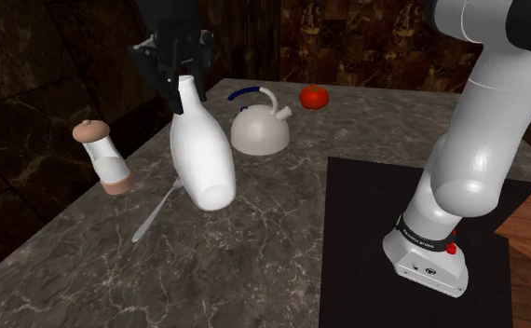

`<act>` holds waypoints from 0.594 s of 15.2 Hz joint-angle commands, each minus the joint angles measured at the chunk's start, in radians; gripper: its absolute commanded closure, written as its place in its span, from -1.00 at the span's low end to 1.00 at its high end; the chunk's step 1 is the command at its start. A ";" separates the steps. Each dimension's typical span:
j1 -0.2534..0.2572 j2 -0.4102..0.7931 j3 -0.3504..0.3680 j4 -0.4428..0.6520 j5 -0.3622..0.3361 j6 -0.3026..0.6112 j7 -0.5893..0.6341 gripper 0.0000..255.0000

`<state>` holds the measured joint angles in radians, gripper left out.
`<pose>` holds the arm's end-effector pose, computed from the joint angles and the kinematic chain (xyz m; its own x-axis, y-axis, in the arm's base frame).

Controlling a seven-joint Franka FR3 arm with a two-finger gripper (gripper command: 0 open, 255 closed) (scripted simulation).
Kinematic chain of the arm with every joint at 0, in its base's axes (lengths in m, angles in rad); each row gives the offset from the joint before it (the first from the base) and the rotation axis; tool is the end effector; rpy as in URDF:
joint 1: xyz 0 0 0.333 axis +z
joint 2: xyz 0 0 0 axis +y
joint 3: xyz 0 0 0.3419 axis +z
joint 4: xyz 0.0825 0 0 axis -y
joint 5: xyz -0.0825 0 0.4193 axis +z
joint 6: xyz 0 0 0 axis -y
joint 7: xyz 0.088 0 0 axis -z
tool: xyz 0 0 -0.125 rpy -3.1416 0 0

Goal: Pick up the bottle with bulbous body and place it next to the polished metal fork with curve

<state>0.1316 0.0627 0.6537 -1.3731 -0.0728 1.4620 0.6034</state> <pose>0.4375 0.4035 0.6920 0.9841 0.1700 0.0514 0.1699 -0.9854 0.0058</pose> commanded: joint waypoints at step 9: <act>-0.016 -0.051 -0.011 -0.153 0.033 0.114 -0.017 1.00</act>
<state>0.1155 0.0116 0.6427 -1.5241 -0.0400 1.5733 0.5864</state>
